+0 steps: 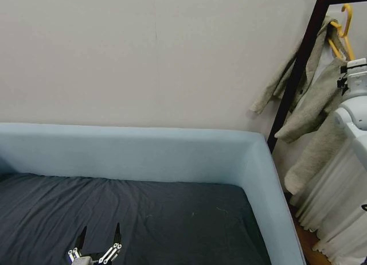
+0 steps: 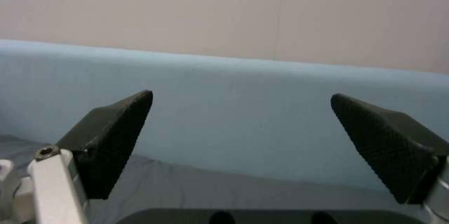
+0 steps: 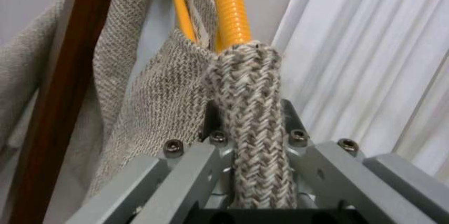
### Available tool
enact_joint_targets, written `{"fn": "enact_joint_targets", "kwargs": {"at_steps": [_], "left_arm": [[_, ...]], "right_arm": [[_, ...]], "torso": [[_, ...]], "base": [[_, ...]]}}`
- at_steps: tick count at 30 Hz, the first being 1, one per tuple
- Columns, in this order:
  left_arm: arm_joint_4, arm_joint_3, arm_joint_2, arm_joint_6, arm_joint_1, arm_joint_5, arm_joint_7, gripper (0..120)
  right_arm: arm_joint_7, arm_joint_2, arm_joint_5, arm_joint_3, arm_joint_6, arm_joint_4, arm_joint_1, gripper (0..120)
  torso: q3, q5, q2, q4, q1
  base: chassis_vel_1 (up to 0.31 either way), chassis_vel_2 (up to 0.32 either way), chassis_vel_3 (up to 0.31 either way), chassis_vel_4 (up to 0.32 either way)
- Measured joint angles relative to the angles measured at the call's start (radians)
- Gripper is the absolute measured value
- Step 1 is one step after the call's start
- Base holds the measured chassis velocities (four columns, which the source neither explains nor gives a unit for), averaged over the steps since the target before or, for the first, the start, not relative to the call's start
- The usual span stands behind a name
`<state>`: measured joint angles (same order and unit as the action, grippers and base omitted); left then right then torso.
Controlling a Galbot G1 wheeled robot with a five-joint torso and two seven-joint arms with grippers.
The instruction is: Pick up the clothes from the sofa and hang them on the clothes hanger.
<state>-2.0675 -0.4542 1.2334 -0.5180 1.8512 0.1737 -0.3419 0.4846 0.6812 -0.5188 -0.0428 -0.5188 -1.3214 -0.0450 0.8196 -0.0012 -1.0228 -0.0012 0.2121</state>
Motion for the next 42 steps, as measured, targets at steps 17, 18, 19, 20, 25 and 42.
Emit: {"fn": "enact_joint_targets", "kwargs": {"at_steps": [17,18,19,20,25,42], "left_arm": [[0.0,0.0,0.0,0.0,0.0,0.0,0.0,100],[0.0,0.0,0.0,0.0,0.0,0.0,0.0,100],[0.0,0.0,0.0,0.0,0.0,0.0,0.0,100],[0.0,0.0,0.0,0.0,0.0,0.0,0.0,100],[0.0,0.0,0.0,0.0,0.0,0.0,0.0,100],[0.0,0.0,0.0,0.0,0.0,0.0,0.0,100]], "right_arm": [[0.151,-0.022,-0.449,-0.162,-0.221,-0.026,-0.247,4],[0.16,-0.022,-0.472,-0.181,-0.221,-0.016,-0.263,4],[0.16,-0.022,-0.472,-0.181,-0.221,-0.016,-0.263,4],[0.166,-0.021,-0.49,-0.193,-0.221,-0.005,-0.275,4],[0.202,-0.018,-0.571,-0.226,-0.221,0.019,-0.307,4],[0.427,0.063,-0.834,-0.328,-0.219,0.099,-0.459,4]], "torso": [[0.0,0.0002,0.0,0.0,0.0],[0.0,0.0001,0.0,0.0,0.0],[0.0,0.0001,0.0,0.0,0.0],[0.0,0.0002,0.0,0.0,0.0],[0.0,0.0005,0.0,0.0,0.0],[0.0,0.0001,0.0,-0.0001,0.0]], "base": [[0.0,0.0,0.0,0.0],[0.0,0.0,0.0,0.0],[0.0,0.0,0.0,0.0],[0.0,0.0,0.0,0.0],[0.0,0.0,0.0,0.0],[0.0,0.0,0.0,0.0]]}}
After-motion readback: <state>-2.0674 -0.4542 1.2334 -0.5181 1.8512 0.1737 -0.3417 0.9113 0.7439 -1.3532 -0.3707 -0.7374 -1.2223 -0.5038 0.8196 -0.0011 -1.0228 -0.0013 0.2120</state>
